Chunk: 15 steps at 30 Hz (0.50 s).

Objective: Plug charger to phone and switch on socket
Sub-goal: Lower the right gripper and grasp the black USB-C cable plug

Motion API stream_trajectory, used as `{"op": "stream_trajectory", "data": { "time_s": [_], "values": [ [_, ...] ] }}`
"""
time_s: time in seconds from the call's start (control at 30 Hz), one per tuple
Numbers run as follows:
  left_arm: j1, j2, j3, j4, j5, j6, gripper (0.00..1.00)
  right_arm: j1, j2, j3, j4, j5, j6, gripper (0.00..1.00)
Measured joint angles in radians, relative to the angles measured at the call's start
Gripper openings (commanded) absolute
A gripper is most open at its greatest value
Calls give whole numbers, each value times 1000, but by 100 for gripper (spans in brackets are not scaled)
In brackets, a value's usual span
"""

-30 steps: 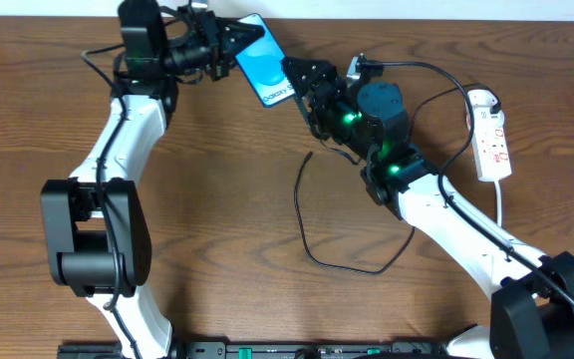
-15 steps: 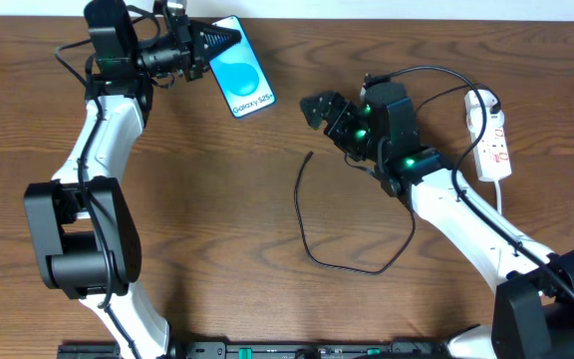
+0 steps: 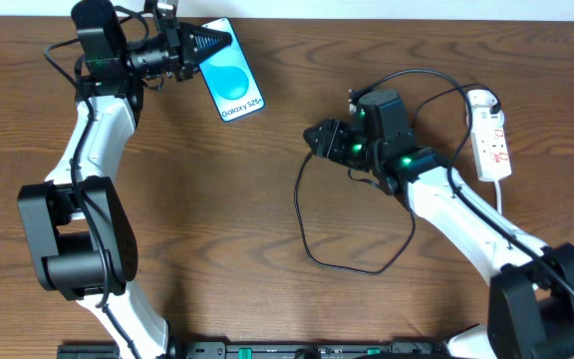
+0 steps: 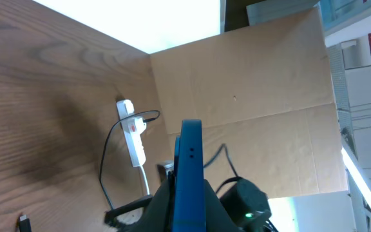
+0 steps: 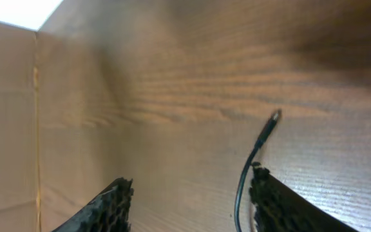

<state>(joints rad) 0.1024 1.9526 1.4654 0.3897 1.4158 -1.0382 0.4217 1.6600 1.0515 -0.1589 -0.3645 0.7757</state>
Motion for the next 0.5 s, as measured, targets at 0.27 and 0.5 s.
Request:
{"op": "stream_trajectory", "data": {
  "time_s": [0.27,0.5],
  "values": [
    [1,0,0,-1,0,17,8,0,161,149,-196,-52,-23,56],
    [1,0,0,-3,1,43,7,0,342,488,-518,-68,-102,44]
  ]
}}
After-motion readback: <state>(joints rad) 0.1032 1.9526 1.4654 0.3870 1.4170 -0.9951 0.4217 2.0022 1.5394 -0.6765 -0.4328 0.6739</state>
